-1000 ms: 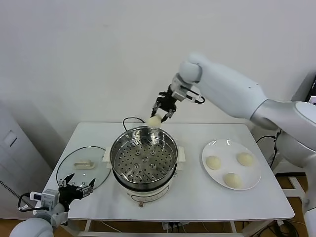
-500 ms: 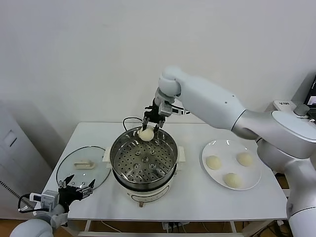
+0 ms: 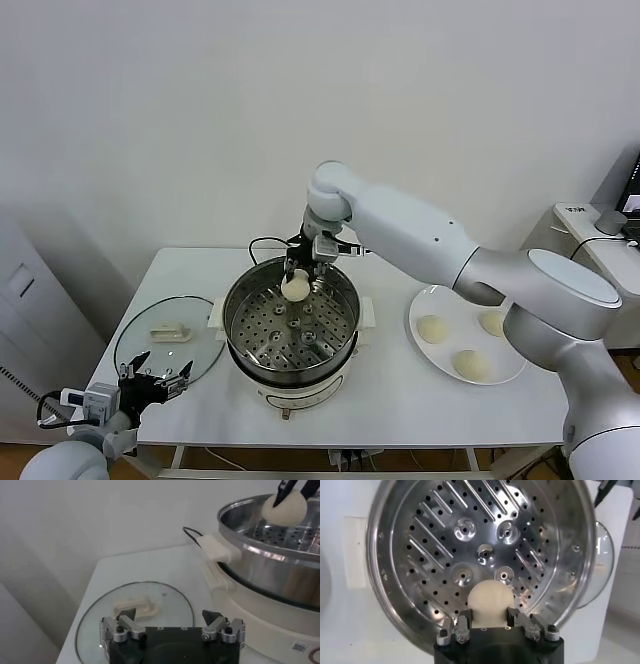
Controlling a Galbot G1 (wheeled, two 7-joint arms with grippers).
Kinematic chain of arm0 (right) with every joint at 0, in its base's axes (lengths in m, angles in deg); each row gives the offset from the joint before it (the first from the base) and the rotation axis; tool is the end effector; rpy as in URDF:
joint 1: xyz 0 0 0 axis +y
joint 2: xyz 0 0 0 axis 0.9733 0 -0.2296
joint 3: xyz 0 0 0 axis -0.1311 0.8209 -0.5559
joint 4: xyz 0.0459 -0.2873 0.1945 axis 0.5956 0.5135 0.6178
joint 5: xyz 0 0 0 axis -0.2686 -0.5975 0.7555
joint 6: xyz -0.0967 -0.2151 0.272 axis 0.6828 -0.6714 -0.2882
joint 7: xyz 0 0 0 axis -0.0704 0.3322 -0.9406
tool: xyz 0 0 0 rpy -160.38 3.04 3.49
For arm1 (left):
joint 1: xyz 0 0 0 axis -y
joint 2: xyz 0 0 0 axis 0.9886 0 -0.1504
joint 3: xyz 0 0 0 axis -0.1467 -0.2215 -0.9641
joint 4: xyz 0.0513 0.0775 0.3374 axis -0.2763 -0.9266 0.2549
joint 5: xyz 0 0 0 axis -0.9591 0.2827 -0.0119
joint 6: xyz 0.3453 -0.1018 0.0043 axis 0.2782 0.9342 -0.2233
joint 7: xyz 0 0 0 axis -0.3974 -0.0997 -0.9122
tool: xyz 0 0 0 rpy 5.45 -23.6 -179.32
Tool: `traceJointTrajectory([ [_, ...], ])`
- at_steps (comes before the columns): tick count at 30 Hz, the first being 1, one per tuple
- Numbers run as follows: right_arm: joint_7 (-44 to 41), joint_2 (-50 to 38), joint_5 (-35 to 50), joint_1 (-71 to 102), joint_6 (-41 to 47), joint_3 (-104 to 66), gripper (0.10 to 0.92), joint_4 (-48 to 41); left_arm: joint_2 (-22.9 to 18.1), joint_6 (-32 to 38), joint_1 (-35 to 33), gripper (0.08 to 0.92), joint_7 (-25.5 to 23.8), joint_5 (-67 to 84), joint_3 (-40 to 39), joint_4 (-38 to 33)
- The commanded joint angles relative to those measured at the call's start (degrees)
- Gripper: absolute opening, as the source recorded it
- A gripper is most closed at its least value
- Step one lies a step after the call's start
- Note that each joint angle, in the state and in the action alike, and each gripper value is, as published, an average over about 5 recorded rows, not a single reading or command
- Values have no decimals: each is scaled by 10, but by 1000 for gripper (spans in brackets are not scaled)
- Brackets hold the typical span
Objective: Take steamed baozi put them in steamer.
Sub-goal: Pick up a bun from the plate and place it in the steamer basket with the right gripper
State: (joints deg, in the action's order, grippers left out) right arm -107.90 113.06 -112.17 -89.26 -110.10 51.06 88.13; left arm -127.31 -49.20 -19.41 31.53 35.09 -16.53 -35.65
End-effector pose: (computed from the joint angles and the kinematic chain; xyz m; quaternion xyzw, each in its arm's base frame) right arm 0.5839 0.1861 -0.0742 -0.6452 0.0667 -0.7512 0.1223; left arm 0.2159 0.1140 -0.2541 -0.0557 -0.9628 -0.0835 0.2509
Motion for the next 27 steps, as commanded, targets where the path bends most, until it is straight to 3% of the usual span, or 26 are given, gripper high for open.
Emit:
traceJointTrajectory([
  [1,11,9,-54,28,-28,-15,441,-5,-1,1,2,823,-1,0,-1,2],
  [7,17,11,-64,36,-28,-17,455,-7,0,1,3,823,-1,1,-1,2],
  [13,30,6,-38,27,-28,-15,596,-7,-1,1,4,823,-1,1,-1,2],
  [20,3,-23,122,-51,-28,20,788,-10,1,0,4,823,0,1,0,-1],
  [24,-23,-67,273,-123,-1,85,820,-9,2,0,4,823,1,1,0,-1],
  [27,-43,-110,365,-173,71,146,822,0,3,0,4,823,1,1,0,-1],
])
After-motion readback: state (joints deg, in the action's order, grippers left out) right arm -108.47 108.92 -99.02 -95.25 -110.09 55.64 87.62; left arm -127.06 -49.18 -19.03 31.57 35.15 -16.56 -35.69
